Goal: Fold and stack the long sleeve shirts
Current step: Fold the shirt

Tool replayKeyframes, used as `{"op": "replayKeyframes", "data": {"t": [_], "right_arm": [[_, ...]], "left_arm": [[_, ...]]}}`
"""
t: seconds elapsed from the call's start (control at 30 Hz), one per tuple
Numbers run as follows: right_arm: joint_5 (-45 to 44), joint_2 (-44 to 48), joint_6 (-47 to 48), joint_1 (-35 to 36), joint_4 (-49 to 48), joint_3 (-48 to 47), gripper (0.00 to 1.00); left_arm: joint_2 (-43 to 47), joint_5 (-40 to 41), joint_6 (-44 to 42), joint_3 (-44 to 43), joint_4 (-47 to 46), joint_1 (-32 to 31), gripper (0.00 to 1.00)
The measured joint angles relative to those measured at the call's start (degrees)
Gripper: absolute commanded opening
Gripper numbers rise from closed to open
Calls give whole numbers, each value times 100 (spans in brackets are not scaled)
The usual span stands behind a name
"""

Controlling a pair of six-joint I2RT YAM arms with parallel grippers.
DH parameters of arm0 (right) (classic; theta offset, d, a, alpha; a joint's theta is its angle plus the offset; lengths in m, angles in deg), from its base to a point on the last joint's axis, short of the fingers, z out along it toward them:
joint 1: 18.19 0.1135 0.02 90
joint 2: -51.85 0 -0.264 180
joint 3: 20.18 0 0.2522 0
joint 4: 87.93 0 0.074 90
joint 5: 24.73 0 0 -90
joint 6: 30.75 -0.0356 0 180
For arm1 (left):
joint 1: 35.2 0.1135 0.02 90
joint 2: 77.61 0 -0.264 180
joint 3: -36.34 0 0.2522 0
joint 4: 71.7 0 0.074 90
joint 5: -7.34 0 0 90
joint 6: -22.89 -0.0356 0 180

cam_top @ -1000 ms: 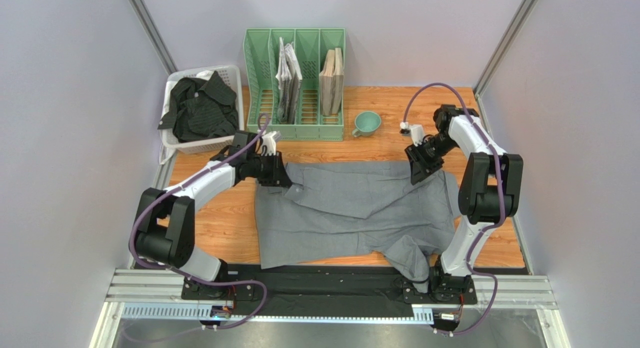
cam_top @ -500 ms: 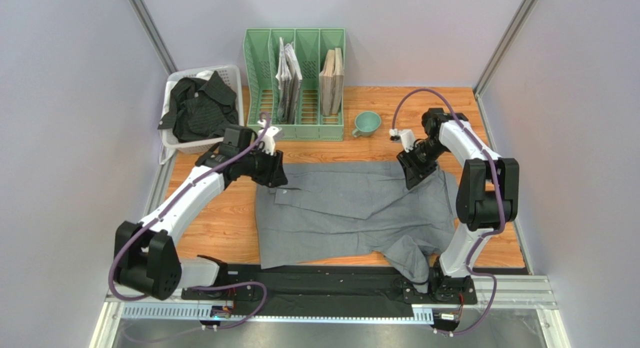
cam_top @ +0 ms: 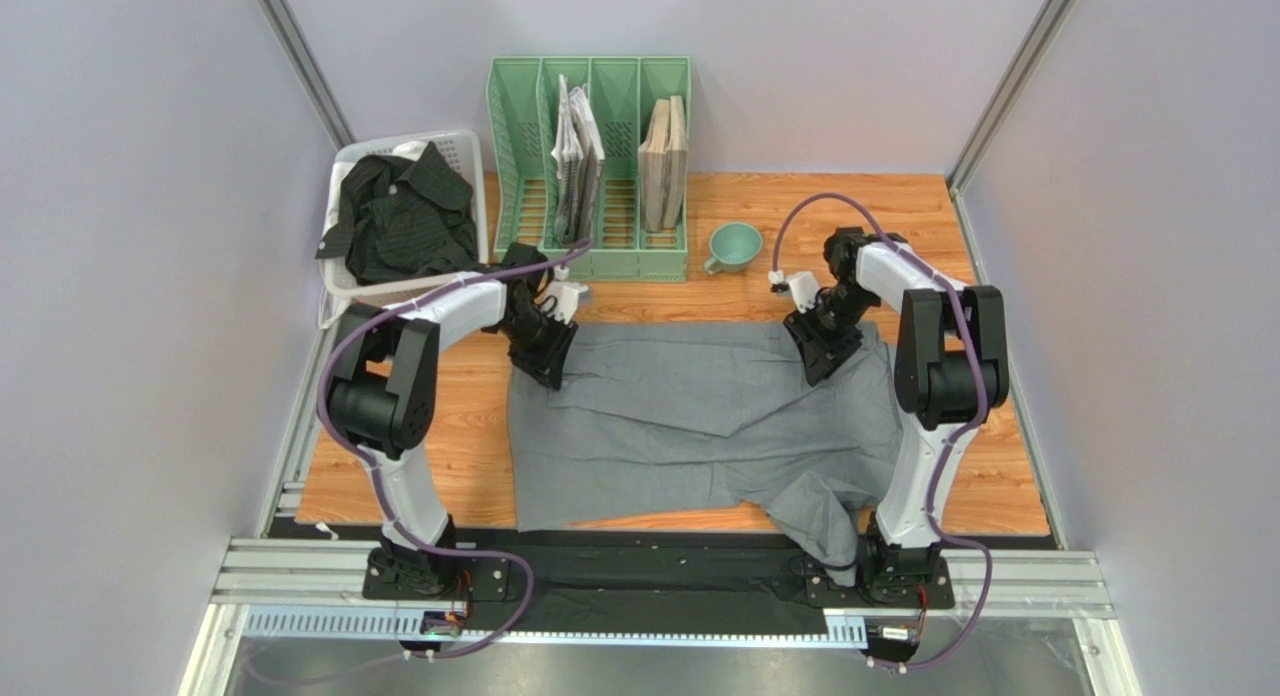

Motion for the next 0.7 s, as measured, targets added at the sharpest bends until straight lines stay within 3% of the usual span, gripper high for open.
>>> {"op": "replayKeyframes", "data": {"t": [0.17, 0.3, 0.33, 0.37, 0.5, 0.6, 0.7], "right_arm": [[-74, -546, -267, 118, 149, -927, 55], [39, -612, -162, 101, 151, -1467, 89], [114, -474, -50, 66, 249, -1447, 91], [214, -278, 90, 13, 398, -1394, 91], [542, 1443, 1110, -398, 946, -411, 89], [581, 3318, 2175, -809, 1241, 632, 88], [566, 4498, 2970, -815, 1410, 1532, 87]], "left_arm": [[-424, 315, -304, -798, 151, 317, 37], [-367, 127, -636, -935, 168, 439, 47], [-245, -9, -761, -870, 199, 439, 58], [-24, -190, -909, -732, 260, 426, 59], [1443, -833, -1593, -57, 726, 140, 62], [2710, -1211, -2039, 487, 876, -485, 63], [3209, -1523, -2234, 822, 992, -782, 63]]}}
